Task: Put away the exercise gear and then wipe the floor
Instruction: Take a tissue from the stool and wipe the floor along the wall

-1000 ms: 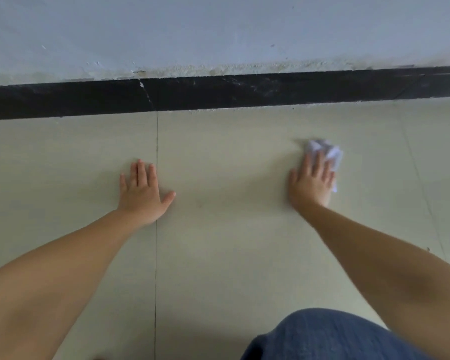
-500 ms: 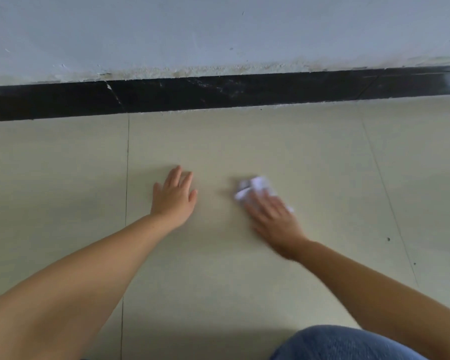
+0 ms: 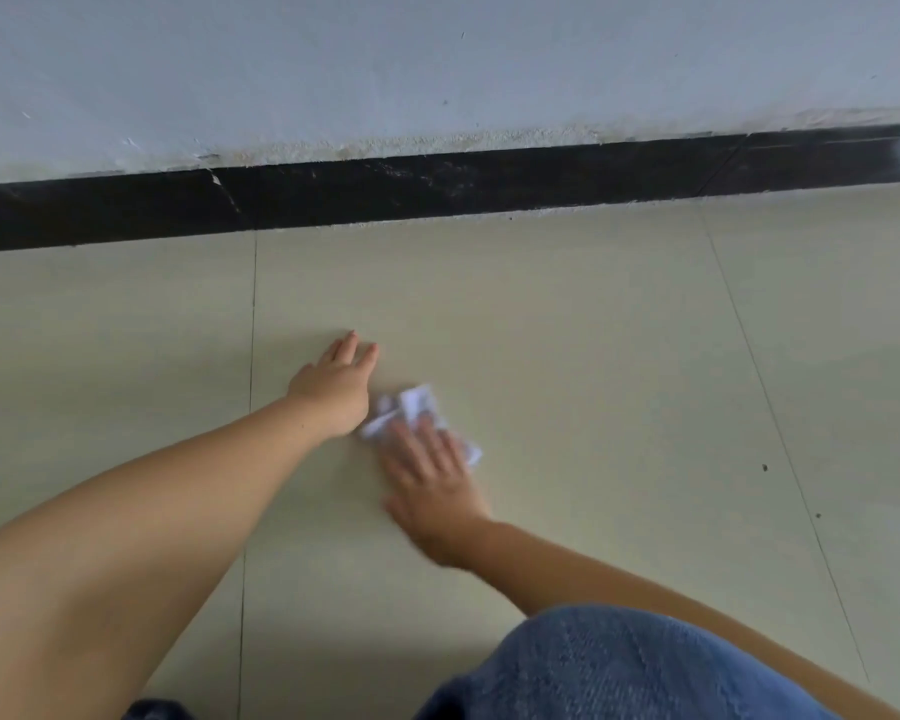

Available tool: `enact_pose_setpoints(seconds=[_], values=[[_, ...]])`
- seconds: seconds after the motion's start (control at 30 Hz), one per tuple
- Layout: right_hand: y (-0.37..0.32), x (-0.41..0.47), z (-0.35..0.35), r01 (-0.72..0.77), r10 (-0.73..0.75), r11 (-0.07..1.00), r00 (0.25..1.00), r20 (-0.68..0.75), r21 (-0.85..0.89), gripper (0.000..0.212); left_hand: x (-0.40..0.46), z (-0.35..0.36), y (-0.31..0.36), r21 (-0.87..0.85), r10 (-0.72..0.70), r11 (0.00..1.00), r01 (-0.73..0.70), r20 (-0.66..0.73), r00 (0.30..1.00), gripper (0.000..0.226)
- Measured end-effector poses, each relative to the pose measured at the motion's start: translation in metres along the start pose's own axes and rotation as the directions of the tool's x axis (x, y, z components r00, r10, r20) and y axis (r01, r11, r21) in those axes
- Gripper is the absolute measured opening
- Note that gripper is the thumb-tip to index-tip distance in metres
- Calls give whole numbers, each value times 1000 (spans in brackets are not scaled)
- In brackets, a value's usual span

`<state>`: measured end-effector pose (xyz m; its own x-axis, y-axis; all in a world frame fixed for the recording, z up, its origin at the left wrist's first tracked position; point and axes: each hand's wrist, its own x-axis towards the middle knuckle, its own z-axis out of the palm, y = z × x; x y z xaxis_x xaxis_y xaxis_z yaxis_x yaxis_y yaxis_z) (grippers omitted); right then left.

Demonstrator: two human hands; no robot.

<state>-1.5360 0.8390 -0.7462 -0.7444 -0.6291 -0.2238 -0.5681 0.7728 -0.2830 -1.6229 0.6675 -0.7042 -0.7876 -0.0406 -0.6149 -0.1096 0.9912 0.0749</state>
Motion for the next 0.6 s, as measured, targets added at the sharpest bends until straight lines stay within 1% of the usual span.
enact_pose_setpoints(seconds=[0.03, 0.07, 0.1, 0.13, 0.17, 0.2, 0.23, 0.27, 0.3, 0.33, 0.37, 0.4, 0.43, 0.47, 0.5, 0.53, 0.57, 0.6], values=[[-13, -5, 2, 154, -151, 988, 985, 83, -25, 61, -1, -4, 1, 9, -14, 1000, 13, 21, 1000, 69], [-14, -10, 5, 273, -267, 961, 958, 108, -51, 60, -2, -7, 3, 12, -29, 1000, 29, 37, 999, 71], [-6, -15, 6, 340, -331, 938, 938, 106, -75, 57, -3, -7, 5, 7, -45, 999, 45, 47, 998, 71], [8, -21, 7, 367, -359, 926, 929, 89, -94, 54, -3, -6, 6, -2, -59, 998, 59, 48, 997, 69], [26, -29, 6, 350, -343, 933, 936, 85, -83, 51, -3, -3, 8, -10, -68, 998, 68, 41, 997, 66], [47, -38, 5, 285, -281, 956, 957, 70, -64, 49, -3, 1, 10, -22, -71, 997, 71, 30, 997, 62], [71, -48, 2, 184, -183, 981, 983, 26, -58, 49, -3, 6, 11, -36, -72, 997, 73, 18, 997, 60], [97, -59, -3, 47, -49, 998, 998, -34, -49, 51, -3, 11, 12, -50, -74, 996, 74, 8, 997, 59], [123, -70, -10, -121, 120, 993, 989, -89, -13, 53, -3, 15, 13, -56, -75, 996, 75, -1, 997, 59], [147, -80, -20, -308, 311, 950, 942, -125, 45, 55, -4, 17, 14, -53, -75, 996, 74, -7, 997, 60], [168, -87, -31, -495, 508, 860, 852, -127, 125, 56, -4, 19, 15, -47, -74, 996, 74, -9, 997, 61], [182, -91, -41, -648, 677, 731, 728, -107, 214, 56, -4, 19, 15, -45, -74, 996, 73, -8, 997, 61], [189, -90, -49, -751, 798, 590, 597, -75, 296, 54, -4, 18, 15, -50, -72, 996, 72, -4, 997, 61], [189, -84, -52, -813, 877, 461, 478, -44, 356, 53, -3, 17, 14, -57, -71, 996, 71, 0, 997, 61], [177, -74, -50, -846, 919, 373, 392, -28, 382, 53, -2, 16, 13, -62, -69, 996, 69, 4, 998, 61], [159, -63, -44, -856, 930, 352, 367, -34, 379, 54, -2, 15, 13, -66, -67, 996, 68, 8, 998, 61], [133, -53, -33, -837, 905, 415, 422, -62, 357, 56, -2, 15, 12, -69, -66, 995, 67, 11, 998, 61], [102, -45, -23, -774, 829, 552, 548, -107, 312, 60, -1, 14, 11, -73, -65, 995, 66, 15, 998, 61]])
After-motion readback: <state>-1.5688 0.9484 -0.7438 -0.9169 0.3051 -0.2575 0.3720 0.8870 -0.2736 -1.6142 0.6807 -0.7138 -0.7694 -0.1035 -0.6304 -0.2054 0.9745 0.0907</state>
